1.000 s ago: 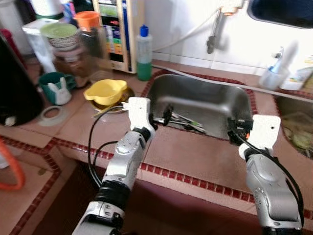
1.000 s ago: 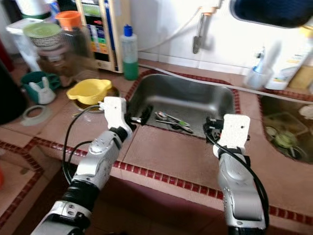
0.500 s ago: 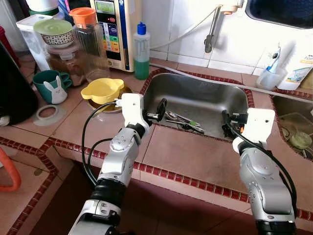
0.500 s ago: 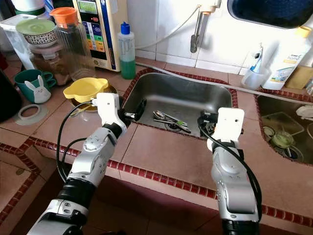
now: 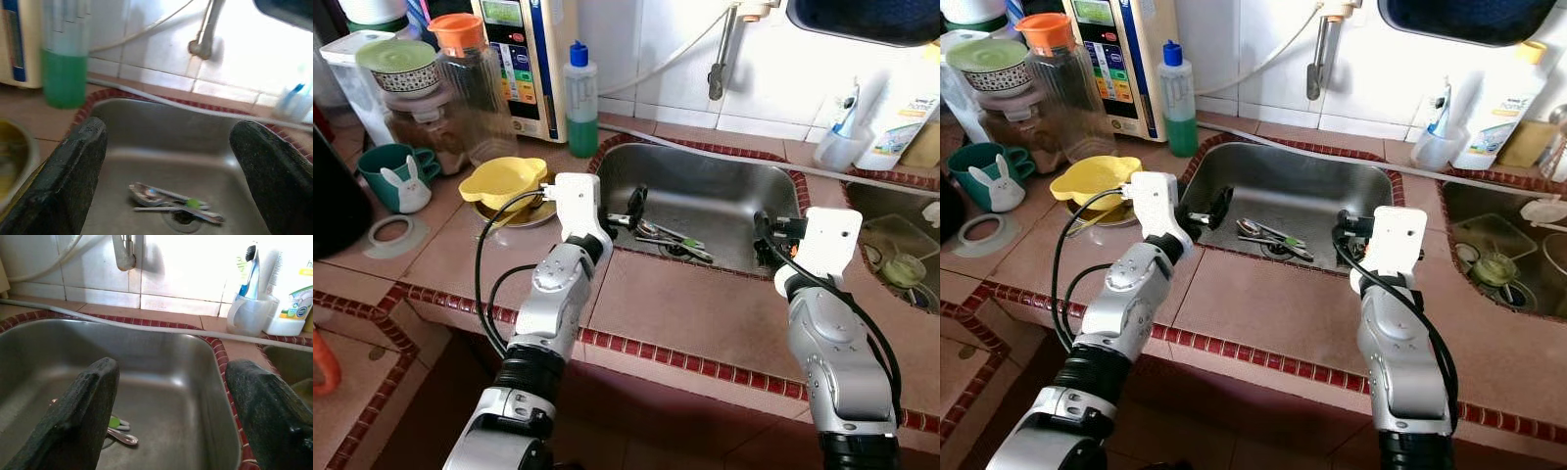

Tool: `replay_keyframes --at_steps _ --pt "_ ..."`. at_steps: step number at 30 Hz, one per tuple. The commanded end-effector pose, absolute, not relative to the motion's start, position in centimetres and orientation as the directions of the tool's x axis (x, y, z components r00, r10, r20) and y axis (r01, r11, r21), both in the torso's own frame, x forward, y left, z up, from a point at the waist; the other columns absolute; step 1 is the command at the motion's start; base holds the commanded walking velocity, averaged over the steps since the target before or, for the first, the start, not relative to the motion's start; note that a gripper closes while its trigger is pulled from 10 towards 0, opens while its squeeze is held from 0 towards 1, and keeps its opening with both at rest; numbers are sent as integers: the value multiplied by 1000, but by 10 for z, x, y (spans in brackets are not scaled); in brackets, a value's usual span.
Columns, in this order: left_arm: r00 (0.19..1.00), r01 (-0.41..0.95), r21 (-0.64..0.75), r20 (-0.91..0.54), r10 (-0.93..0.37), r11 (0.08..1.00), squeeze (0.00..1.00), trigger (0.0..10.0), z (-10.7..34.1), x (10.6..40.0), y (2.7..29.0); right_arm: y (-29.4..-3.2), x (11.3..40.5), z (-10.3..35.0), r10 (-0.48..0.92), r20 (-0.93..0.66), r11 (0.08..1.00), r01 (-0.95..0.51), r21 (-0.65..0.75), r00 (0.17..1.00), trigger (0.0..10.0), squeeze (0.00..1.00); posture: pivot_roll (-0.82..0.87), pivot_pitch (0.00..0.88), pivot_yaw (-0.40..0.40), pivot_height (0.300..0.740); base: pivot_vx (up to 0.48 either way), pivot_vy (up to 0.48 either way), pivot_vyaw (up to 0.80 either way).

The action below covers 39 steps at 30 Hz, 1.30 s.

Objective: Kitchen organization

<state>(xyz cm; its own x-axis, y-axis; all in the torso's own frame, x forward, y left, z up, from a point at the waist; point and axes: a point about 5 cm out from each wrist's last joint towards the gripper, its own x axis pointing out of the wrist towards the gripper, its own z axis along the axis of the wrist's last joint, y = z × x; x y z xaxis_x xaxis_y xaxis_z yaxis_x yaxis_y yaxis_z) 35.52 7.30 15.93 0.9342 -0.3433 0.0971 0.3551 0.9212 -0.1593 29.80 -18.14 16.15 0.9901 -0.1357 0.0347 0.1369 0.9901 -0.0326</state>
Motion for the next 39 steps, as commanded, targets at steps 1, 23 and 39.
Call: replay_keyframes --at_steps 1,23,39 --pt "946 315 -95 105 -305 944 0 10000 164 360 80 -178 298 168 -132 59 991 134 -29 989 10000 0 46 61 27 740 0 0 0" --pt "984 -139 123 132 123 983 0 10000 162 357 150 -151 290 191 57 72 991 -65 118 996 10000 0 57 72 26 740 0 0 0" --pt "984 -174 67 -17 176 982 0 10000 149 349 153 -128 285 191 277 38 944 -279 176 960 10000 0 70 69 32 740 0 0 0"
